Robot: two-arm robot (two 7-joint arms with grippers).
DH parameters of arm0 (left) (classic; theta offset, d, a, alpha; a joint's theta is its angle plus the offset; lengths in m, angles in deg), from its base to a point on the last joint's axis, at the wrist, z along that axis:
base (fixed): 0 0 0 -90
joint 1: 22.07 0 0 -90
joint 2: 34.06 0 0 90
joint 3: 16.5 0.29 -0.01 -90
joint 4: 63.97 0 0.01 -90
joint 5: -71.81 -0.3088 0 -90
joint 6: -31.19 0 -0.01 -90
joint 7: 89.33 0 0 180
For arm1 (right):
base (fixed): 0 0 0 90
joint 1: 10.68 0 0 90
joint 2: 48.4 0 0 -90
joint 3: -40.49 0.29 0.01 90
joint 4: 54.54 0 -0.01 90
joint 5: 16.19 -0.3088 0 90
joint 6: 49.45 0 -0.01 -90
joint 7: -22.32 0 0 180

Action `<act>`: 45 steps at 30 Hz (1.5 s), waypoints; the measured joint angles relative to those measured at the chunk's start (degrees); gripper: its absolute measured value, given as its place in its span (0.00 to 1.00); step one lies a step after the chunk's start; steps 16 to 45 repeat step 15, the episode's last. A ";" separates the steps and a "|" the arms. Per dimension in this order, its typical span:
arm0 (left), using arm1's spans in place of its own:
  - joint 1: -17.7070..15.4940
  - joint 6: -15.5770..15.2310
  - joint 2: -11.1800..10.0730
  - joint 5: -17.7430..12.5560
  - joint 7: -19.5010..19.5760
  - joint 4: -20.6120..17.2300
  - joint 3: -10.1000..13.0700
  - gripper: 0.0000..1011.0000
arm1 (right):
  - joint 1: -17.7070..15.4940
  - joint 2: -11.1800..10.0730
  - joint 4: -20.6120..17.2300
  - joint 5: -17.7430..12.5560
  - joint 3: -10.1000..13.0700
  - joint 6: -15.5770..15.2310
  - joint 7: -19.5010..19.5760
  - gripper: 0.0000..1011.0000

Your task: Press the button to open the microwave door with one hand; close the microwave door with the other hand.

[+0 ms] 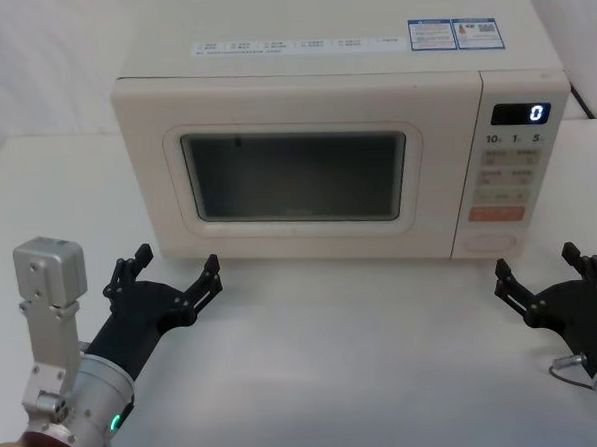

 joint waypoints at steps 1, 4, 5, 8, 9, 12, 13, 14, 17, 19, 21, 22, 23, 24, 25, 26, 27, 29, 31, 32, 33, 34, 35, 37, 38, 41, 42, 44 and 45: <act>0.00 0.00 0.00 0.00 0.00 0.00 0.00 0.99 | 0.00 0.00 0.00 0.00 0.00 0.00 0.00 0.99; 0.00 0.00 0.00 0.00 0.00 0.00 0.00 0.99 | 0.00 0.00 0.00 -0.01 0.00 0.00 0.00 0.99; 0.00 0.00 0.00 0.00 0.00 0.00 0.00 0.99 | 0.00 0.00 0.00 -0.01 0.00 0.00 0.00 0.99; 0.00 0.00 0.00 0.00 0.00 0.00 0.00 0.99 | 0.00 0.00 0.00 0.00 0.00 0.00 0.00 0.99; 0.00 0.00 0.00 0.00 0.00 0.00 0.00 0.99 | 0.00 0.00 0.00 0.00 0.00 0.00 0.00 0.99; 0.00 0.00 0.00 0.00 0.00 0.00 0.00 0.99 | 0.00 0.00 0.00 0.00 0.00 0.00 0.00 0.99; 0.00 0.00 0.00 0.00 0.00 0.00 0.00 0.99 | 0.00 0.00 0.00 0.00 0.00 0.00 0.00 0.99; 0.00 0.00 0.00 0.00 0.00 0.00 0.00 0.99 | 0.00 0.00 0.00 0.00 0.00 0.00 0.00 0.99; 0.00 0.00 0.00 0.00 0.00 0.00 0.00 0.99 | 0.00 0.00 0.00 0.00 0.00 0.00 0.00 0.99; 0.00 0.00 0.00 0.00 0.00 0.00 0.00 0.99 | 0.00 0.00 0.00 0.00 0.00 0.00 0.00 0.99; 0.00 0.00 0.00 0.00 0.00 0.00 0.00 0.99 | 0.00 0.00 0.00 0.00 0.00 0.00 0.00 0.99; 0.00 0.00 0.00 0.00 0.00 0.00 0.00 0.99 | 0.00 0.00 0.00 0.00 0.00 0.00 0.00 0.99; 0.00 0.00 0.00 0.00 0.00 0.00 0.00 0.99 | 0.00 0.00 0.00 0.00 0.00 0.00 0.00 0.99; 0.00 0.00 0.00 0.00 0.00 0.00 0.00 0.99 | 0.00 0.00 0.00 0.00 0.00 0.00 0.00 0.99; 0.00 0.00 0.00 0.00 0.00 0.00 0.00 0.99 | 0.00 0.00 0.00 0.00 0.00 0.00 0.00 0.99; 0.00 0.00 0.00 0.00 0.00 0.00 0.00 0.99 | 0.00 0.00 0.00 0.00 0.00 0.00 0.00 0.99; 0.00 0.00 0.00 0.00 0.00 0.00 0.00 0.99 | 0.00 0.00 0.00 0.00 0.00 0.00 0.00 0.99; 0.00 0.00 0.00 0.00 0.00 0.00 0.00 0.99 | 0.00 0.00 0.00 0.00 0.00 0.00 0.00 0.99; 0.00 0.00 0.00 0.00 0.00 0.00 0.00 0.99 | 0.00 0.00 0.00 0.00 0.00 0.00 0.00 0.99; 0.00 0.00 0.00 0.00 0.00 0.00 0.00 0.99 | 0.00 0.00 0.00 0.00 0.00 0.00 0.00 0.99; 0.00 0.00 0.00 0.00 0.00 0.00 0.00 0.99 | 0.00 0.00 0.00 0.00 0.00 0.00 0.00 0.99; 0.00 0.00 0.00 0.00 0.00 0.00 0.00 0.99 | 0.00 0.00 0.00 0.00 0.00 0.00 0.00 0.99; 0.00 0.00 0.00 0.00 0.00 0.00 0.00 0.99 | 0.00 0.00 0.00 0.00 0.00 0.00 0.00 0.99; 0.00 0.00 0.00 0.00 0.00 0.00 0.00 0.99 | 0.00 0.00 0.00 0.00 0.00 0.00 0.00 0.99; 0.00 0.00 0.00 0.00 0.00 0.00 0.00 0.99 | 0.00 0.00 0.00 0.00 0.00 0.00 0.00 0.99; 0.00 0.00 0.00 0.00 0.00 0.00 0.00 0.99 | 0.00 0.00 0.00 0.00 0.00 0.00 0.00 0.99; 0.00 0.00 0.00 0.00 0.00 0.00 0.00 0.99 | 0.00 0.00 0.00 0.00 0.00 0.00 0.00 0.99; 0.00 0.00 0.00 0.00 0.00 0.00 0.00 0.99 | 0.00 0.00 0.00 0.00 0.00 0.00 0.00 0.99; 0.00 0.00 0.00 0.00 0.00 0.00 0.00 0.99 | 0.00 0.00 0.00 0.00 0.00 0.00 0.00 0.99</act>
